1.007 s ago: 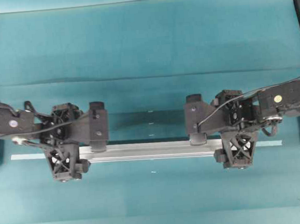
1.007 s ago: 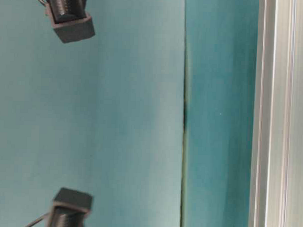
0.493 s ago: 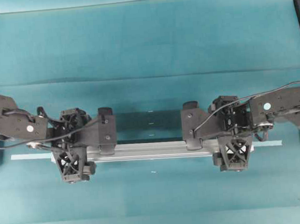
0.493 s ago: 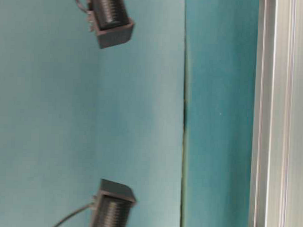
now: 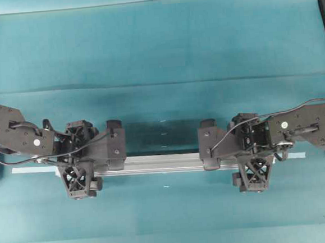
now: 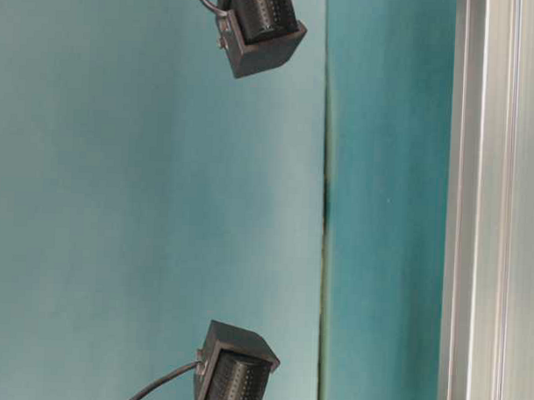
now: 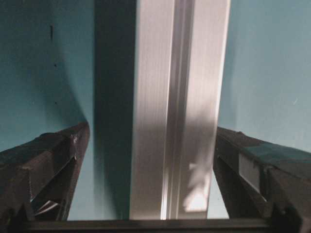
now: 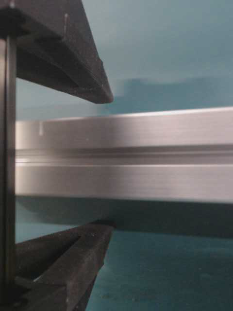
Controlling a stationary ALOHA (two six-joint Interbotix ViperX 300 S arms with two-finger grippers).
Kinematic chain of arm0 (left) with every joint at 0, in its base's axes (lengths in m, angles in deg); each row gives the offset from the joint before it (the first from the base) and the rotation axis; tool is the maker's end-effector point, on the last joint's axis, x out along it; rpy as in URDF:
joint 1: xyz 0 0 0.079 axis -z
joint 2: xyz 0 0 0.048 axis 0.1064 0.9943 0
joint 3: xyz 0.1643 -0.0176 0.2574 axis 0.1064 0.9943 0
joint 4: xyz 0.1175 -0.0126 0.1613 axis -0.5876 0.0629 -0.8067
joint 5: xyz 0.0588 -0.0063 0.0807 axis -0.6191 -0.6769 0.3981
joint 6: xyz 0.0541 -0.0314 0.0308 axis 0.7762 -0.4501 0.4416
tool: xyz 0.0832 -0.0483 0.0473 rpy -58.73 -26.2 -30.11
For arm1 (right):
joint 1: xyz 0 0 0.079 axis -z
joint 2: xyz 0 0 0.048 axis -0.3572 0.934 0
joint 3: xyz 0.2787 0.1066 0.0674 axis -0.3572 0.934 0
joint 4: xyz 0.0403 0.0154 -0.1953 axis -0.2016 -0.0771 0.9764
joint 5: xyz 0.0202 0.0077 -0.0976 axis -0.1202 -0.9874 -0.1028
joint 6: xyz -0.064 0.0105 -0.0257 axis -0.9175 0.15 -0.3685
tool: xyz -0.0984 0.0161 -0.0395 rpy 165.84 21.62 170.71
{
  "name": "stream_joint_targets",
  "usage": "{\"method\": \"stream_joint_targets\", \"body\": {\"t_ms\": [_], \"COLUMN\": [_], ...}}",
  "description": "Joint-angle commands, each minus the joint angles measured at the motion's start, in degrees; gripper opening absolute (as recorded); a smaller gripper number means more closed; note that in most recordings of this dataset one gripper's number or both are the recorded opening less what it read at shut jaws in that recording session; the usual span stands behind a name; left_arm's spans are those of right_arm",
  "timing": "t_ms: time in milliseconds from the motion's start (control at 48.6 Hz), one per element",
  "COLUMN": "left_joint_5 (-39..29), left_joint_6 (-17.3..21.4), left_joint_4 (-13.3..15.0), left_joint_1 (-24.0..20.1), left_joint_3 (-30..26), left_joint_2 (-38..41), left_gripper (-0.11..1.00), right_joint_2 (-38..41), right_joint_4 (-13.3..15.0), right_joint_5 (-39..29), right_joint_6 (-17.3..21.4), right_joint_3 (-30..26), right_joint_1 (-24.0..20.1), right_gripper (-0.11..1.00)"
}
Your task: Lift the metal rail with both hands and move it towards you.
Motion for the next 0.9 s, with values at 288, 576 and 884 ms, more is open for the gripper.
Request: {"method": "stream_joint_targets", "body": {"t_ms": [288,576,884], "left_joint_5": [0.4,0.5,0.5], "left_joint_6": [-0.1,0.2,0.0], "left_joint_4": [-0.2,-0.2,-0.2], "left_joint_1": [0.2,0.7,0.7], "left_joint_3": [-0.3,-0.1,-0.1], "left_joint_2": [-0.3,-0.5,-0.4], "left_gripper": [0.92,0.28,0.28], "right_joint_2": [0.4,0.4,0.4], "right_joint_4": [-0.2,-0.2,-0.2], "right_joint_5": [1.1,2.1,2.4], "right_joint_6": [0.1,0.0,-0.3], "right_joint_3": [-0.4,-0.3,0.0], "right_joint_1": [-0.2,-0.2,-0.2], "right_gripper": [0.97,0.37,0.37]}}
